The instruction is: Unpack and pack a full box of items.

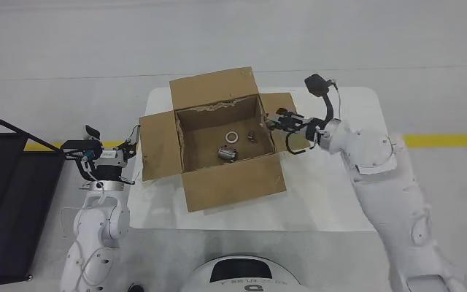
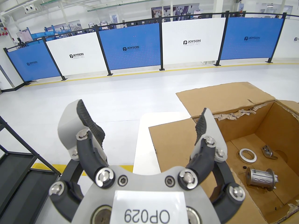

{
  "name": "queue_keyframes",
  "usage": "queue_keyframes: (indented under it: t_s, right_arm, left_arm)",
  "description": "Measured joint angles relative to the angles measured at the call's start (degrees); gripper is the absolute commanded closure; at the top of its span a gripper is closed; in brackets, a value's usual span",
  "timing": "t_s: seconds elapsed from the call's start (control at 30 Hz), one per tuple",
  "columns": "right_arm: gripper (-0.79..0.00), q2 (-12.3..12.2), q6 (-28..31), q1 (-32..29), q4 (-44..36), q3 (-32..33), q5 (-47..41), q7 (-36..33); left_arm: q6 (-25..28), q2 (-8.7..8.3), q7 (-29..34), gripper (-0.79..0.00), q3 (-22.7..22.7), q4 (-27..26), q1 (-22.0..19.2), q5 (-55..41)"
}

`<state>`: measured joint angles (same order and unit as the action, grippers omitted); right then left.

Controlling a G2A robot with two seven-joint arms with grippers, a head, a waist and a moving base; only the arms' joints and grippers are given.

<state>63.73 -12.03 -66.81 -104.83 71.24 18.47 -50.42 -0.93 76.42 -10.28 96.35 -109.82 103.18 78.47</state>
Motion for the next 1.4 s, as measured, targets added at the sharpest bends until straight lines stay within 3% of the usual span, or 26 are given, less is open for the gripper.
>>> queue_keyframes:
  t_s: [0.17,0.47,0.8,0.93,1.13,1.3,1.4]
  right_arm:
    - [0.000,2.16,-1.73,6.71,5.91,-13.42,6.65,2.74]
    - [0.000,5.92,-2.47,13.37,17.68,-28.54,16.61,7.93]
    - [0.000,9.67,-4.83,19.92,29.39,-36.15,22.15,3.32]
    - [-0.262,10.88,-5.74,21.06,31.39,-36.82,21.84,4.17]
    - [-0.422,12.15,-7.07,22.02,33.30,-37.24,22.87,4.55]
    - [-0.785,12.28,-8.00,21.58,31.35,-35.51,23.34,6.37]
    - [-0.785,11.32,-8.49,19.64,25.83,-32.23,23.34,7.16]
  left_arm:
    - [0.00,0.00,0.00,-0.785,0.00,0.00,0.00,0.00]
    - [0.00,0.00,0.00,-0.785,0.00,0.00,0.00,0.00]
    - [0.00,0.00,0.00,-0.785,0.00,0.00,0.00,0.00]
    - [0.00,0.00,0.00,-0.785,0.00,0.00,0.00,0.00]
    - [0.00,0.00,0.00,-0.785,0.00,0.00,0.00,0.00]
    - [0.00,0.00,0.00,-0.785,0.00,0.00,0.00,0.00]
    - [0.00,0.00,0.00,-0.785,0.00,0.00,0.00,0.00]
